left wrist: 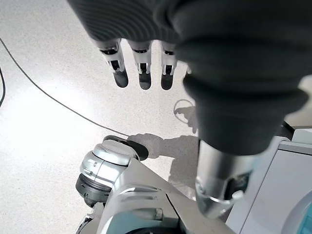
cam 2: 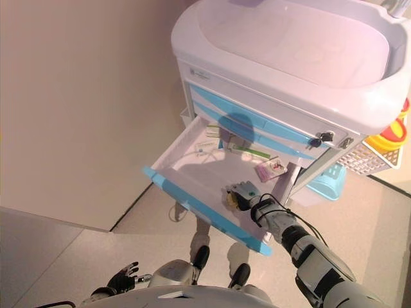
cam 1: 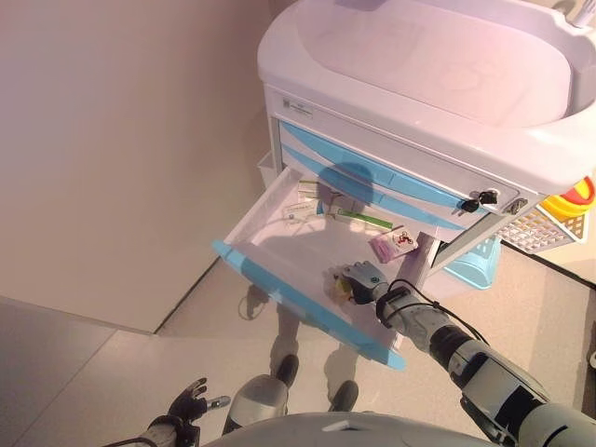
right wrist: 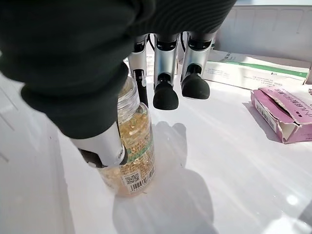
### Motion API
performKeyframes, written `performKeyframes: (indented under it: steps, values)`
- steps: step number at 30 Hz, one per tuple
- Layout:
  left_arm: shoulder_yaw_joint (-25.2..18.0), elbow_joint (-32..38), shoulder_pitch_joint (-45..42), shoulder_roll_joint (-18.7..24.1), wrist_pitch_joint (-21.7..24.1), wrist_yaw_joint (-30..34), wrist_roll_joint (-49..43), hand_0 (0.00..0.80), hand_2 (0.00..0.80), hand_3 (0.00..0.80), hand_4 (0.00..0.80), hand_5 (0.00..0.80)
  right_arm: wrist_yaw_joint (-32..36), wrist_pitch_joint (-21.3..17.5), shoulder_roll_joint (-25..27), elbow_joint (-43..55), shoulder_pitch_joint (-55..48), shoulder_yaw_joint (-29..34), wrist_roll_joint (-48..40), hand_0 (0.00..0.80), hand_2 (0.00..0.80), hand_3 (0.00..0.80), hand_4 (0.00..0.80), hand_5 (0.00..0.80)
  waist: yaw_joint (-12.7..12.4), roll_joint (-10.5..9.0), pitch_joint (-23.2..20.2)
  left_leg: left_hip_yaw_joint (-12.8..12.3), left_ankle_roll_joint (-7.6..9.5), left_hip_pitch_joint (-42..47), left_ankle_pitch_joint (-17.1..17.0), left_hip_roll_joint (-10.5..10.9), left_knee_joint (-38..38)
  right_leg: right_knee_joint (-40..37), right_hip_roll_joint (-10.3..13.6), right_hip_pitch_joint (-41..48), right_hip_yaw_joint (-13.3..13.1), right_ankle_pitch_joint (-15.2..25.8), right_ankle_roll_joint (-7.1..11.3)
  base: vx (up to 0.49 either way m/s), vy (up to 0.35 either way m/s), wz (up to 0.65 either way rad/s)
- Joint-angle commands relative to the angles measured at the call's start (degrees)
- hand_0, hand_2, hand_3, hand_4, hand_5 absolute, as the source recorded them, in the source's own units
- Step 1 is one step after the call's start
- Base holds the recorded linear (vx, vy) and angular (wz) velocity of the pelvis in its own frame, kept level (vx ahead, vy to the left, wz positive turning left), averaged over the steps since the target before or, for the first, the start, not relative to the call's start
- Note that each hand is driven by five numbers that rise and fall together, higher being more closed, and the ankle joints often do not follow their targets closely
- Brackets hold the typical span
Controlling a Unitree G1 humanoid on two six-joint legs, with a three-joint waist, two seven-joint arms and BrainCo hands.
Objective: Open the drawer and pick up the medicine
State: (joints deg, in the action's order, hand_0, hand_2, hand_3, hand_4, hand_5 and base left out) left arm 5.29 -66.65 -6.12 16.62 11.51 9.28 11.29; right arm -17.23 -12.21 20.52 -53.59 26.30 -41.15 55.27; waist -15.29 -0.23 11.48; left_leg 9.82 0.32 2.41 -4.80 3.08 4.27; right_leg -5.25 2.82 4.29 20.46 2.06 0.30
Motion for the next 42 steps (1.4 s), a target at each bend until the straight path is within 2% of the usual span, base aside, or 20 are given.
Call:
performKeyframes:
  steps: [1, 4, 6, 9, 12, 14, 15, 18, 19, 21, 23, 26, 28, 34, 42]
  values:
    - [1.51, -3.02, 1.15, 0.31, 1.92, 0.03, 0.37, 0.000, 0.000, 0.000, 0.000, 0.000, -1.35, -1.83, 1.61, 6.63, 0.46, -0.12, -1.33, 0.800, 0.800, 0.800, 0.800, 0.800, 0.29, -1.46, 0.13, -0.54, 0.17, -0.57, 5.11, 1.97, -1.36, 5.59, 1.72, 1.20, -1.79, -3.87, 3.66, 0.000, 0.000, 0.00]
    - [0.80, -2.89, 1.03, 0.34, 1.52, 0.10, -0.05, 0.000, 0.000, 0.000, 0.000, 0.000, -0.01, -3.66, 2.94, 10.31, 0.42, -0.13, -0.66, 0.800, 0.800, 0.800, 0.800, 0.800, 0.71, -1.84, -0.04, -1.00, 0.16, -0.39, 5.16, 1.81, -1.21, 5.54, 1.64, 1.19, -2.20, -3.78, 3.75, 0.000, 0.003, -0.01]
    - [-0.02, -2.73, 0.97, 0.52, 0.97, 0.14, -0.81, 0.000, 0.000, 0.000, 0.000, 0.000, 3.69, -4.80, 4.82, 15.86, 0.69, -0.26, -2.76, 0.800, 0.800, 0.800, 0.800, 0.800, 1.24, -2.37, -0.08, -1.45, 0.21, -0.15, 5.35, 1.69, -1.19, 5.51, 1.56, 1.21, -2.76, -3.70, 3.80, -0.005, 0.008, -0.08]
    - [-1.05, -3.10, 1.43, 1.18, 0.13, 0.58, -1.78, 0.000, 0.000, 0.000, 0.000, 0.000, 10.34, -7.96, 8.30, 22.21, 1.28, 0.12, -10.84, 0.800, 0.800, 0.800, 0.800, 0.800, 2.16, -3.21, -0.14, -2.40, 0.38, 0.23, 5.61, 1.39, -1.10, 5.57, 1.44, 1.11, -3.77, -3.52, 3.84, -0.017, 0.012, -0.13]
    - [-1.87, -3.21, 1.56, 1.83, -0.37, 0.66, -1.69, 0.000, 0.000, 0.000, 0.000, 0.000, 20.48, -7.29, 13.88, 33.56, 2.03, 2.37, -21.37, 0.800, 0.800, 0.800, 0.800, 0.800, 3.35, -4.07, -0.15, -3.76, 0.42, 0.78, 5.97, 0.98, -0.99, 5.55, 1.32, 1.11, -4.84, -3.29, 4.00, -0.012, 0.007, -0.19]
    - [-2.91, -3.54, 1.47, 2.18, -0.18, 0.72, -1.71, 0.000, 0.000, 0.000, 0.000, 0.000, 30.55, -3.59, 19.11, 44.50, 2.50, 7.30, -34.24, 0.800, 0.800, 0.800, 0.800, 0.800, 4.87, -4.99, -0.41, -5.18, 0.45, 1.27, 6.26, 0.55, -0.84, 5.58, 1.08, 0.91, -6.10, -3.07, 4.11, -0.011, 0.010, -0.20]
    - [-3.45, -3.72, 1.40, 2.32, -0.07, 0.75, -1.47, 0.000, 0.000, 0.000, 0.000, 0.000, 35.82, 0.17, 21.66, 50.55, 2.33, 11.02, -41.12, 0.800, 0.800, 0.800, 0.800, 0.800, 5.85, -5.38, -0.65, -5.97, 0.49, 1.49, 6.37, 0.32, -0.73, 5.60, 0.96, 0.71, -6.79, -2.91, 4.19, -0.010, 0.011, -0.33]
    - [-3.79, -4.01, 1.54, 2.28, 0.09, 0.63, -0.61, 0.000, 0.000, 0.000, 0.000, 0.000, 42.15, 9.80, 25.25, 57.58, 1.98, 19.92, -60.71, 0.800, 0.800, 0.800, 0.800, 0.800, 7.82, -5.98, -1.34, -7.59, 0.55, 2.10, 6.63, -0.03, -0.36, 5.51, 0.70, 0.45, -8.31, -2.66, 4.25, -0.001, 0.030, -0.33]
    - [-3.66, -4.13, 1.70, 2.24, 0.10, 0.56, -0.36, 0.000, 0.000, 0.000, 0.000, 0.000, 42.12, 10.39, 25.52, 57.96, 2.09, 21.25, -63.26, 0.800, 0.800, 0.800, 0.800, 0.800, 8.08, -6.09, -1.46, -7.89, 0.55, 2.22, 6.71, -0.09, -0.36, 5.52, 0.67, 0.42, -8.57, -2.63, 4.26, 0.016, 0.049, -0.26]
    - [-3.06, -4.27, 2.02, 1.97, 0.08, 0.22, 0.30, 0.000, 0.000, 0.000, 0.000, 0.000, 40.96, 8.51, 26.47, 56.17, 4.80, 26.83, -70.87, 0.800, 0.800, 0.800, 0.800, 0.800, 9.02, -6.40, -2.19, -8.86, 0.55, 2.58, 7.06, -0.22, -0.54, 5.60, 0.61, 0.45, -9.36, -2.58, 4.35, 0.038, 0.047, -0.29]
    - [-2.22, -3.86, 2.17, 1.71, -0.20, -0.12, 0.60, 0.000, 0.000, 0.000, 0.000, 0.000, 38.93, 8.36, 27.12, 53.84, 8.18, 30.32, -75.86, 0.800, 0.800, 0.800, 0.800, 0.800, 9.20, -6.49, -2.67, -9.33, 0.52, 2.84, 7.34, -0.27, -0.75, 5.71, 0.59, 0.56, -9.69, -2.59, 4.46, 0.049, 0.037, -0.24]
    - [-1.26, -2.87, 2.25, 1.77, -1.17, -0.17, 0.46, 0.000, 0.000, 0.000, 0.000, 0.000, 34.06, 7.51, 27.79, 49.80, 12.98, 32.77, -78.65, 0.800, 0.800, 0.800, 0.800, 0.800, 9.02, -6.55, -3.27, -9.45, 0.60, 3.06, 7.70, -0.13, -1.05, 5.76, 0.57, 0.74, -9.86, -2.61, 4.51, 0.049, 0.032, -0.17]
    - [-0.37, -2.14, 2.17, 1.81, -1.91, -0.46, 0.84, 0.000, 0.000, 0.000, 0.000, 0.000, 31.42, 8.63, 29.01, 46.79, 17.00, 33.31, -78.63, 0.800, 0.800, 0.800, 0.800, 0.800, 8.73, -6.55, -3.53, -9.48, 0.64, 3.20, 7.91, -0.02, -1.29, 5.68, 0.59, 1.03, -9.82, -2.62, 4.47, 0.049, 0.040, -0.03]
    - [2.10, -2.17, 1.81, 3.01, -2.94, -0.77, 2.26, 0.000, 0.000, 0.000, 0.000, 0.000, 25.95, 12.69, 35.01, 29.80, 31.69, 26.70, -78.33, 0.800, 0.800, 0.800, 0.800, 0.800, 6.52, -6.87, -3.75, -8.34, 0.65, 3.44, 7.92, 0.55, -1.49, 5.19, 0.64, 2.03, -8.85, -2.68, 4.13, 0.043, 0.033, 0.06]
    - [3.60, -2.10, 0.85, 4.40, -3.73, -1.50, 3.00, 0.000, 0.000, 0.000, 0.000, 0.000, 24.25, 16.52, 36.67, 10.29, 46.36, 14.53, -75.88, 0.800, 0.800, 0.800, 0.800, 0.800, 3.09, -7.56, -2.53, -5.75, 0.42, 2.81, 7.27, 1.12, -1.74, 4.86, 0.71, 2.80, -6.77, -2.75, 3.67, 0.033, 0.013, 0.12]
